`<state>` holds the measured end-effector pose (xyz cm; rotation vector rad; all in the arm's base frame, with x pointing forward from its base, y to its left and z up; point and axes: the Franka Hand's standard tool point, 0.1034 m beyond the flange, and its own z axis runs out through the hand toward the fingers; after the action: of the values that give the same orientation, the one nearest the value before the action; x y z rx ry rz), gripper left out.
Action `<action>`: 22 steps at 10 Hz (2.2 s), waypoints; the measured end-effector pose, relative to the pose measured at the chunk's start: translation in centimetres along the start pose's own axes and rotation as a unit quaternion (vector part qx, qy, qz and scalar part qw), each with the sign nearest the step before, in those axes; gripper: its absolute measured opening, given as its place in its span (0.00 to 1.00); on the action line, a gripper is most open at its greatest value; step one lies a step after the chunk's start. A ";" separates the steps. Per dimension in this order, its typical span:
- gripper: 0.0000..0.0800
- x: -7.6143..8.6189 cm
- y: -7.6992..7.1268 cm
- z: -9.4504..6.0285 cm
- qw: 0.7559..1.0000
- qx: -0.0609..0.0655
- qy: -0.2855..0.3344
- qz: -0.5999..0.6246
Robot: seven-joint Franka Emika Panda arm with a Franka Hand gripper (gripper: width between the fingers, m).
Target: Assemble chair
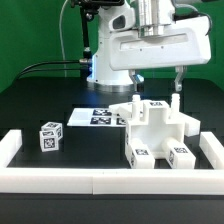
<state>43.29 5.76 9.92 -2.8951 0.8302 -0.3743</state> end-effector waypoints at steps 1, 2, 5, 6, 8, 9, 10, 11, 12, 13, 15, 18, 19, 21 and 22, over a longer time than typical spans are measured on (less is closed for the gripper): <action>0.81 -0.2 0.1 0.1 1.000 -0.002 -0.003 -0.023; 0.81 0.0 0.1 0.1 0.998 -0.004 -0.003 -0.065; 0.81 -0.5 -0.9 0.5 0.965 -0.001 -0.039 -0.260; 0.81 -0.4 -1.3 0.6 0.945 0.007 -0.065 -0.320; 0.81 -1.1 -1.0 1.0 0.915 0.000 -0.064 -0.399; 0.81 -1.1 -0.8 1.0 0.909 -0.001 -0.065 -0.413; 0.81 -0.9 -0.7 1.0 0.897 -0.002 -0.065 -0.438; 0.81 -0.9 -0.5 1.1 0.892 -0.003 -0.066 -0.446; 0.81 -1.3 -0.3 1.4 0.899 -0.005 -0.080 -0.431; 0.81 -1.6 0.1 2.3 0.901 -0.011 -0.108 -0.421; 0.81 -1.5 0.9 3.5 0.902 -0.024 -0.120 -0.415; 0.81 -1.5 0.8 3.5 0.902 -0.024 -0.119 -0.414; 0.81 -2.3 0.9 3.9 0.878 -0.024 -0.133 -0.460; 0.81 -3.1 1.9 4.5 0.859 -0.028 -0.148 -0.490; 0.81 -3.1 2.9 4.3 0.865 -0.032 -0.138 -0.482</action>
Offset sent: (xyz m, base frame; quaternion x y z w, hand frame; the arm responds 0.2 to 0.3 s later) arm 0.0039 0.0219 -0.0003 -0.0250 -0.0510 -0.3437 0.9373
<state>40.41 5.14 4.61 -3.0711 -0.7140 0.0251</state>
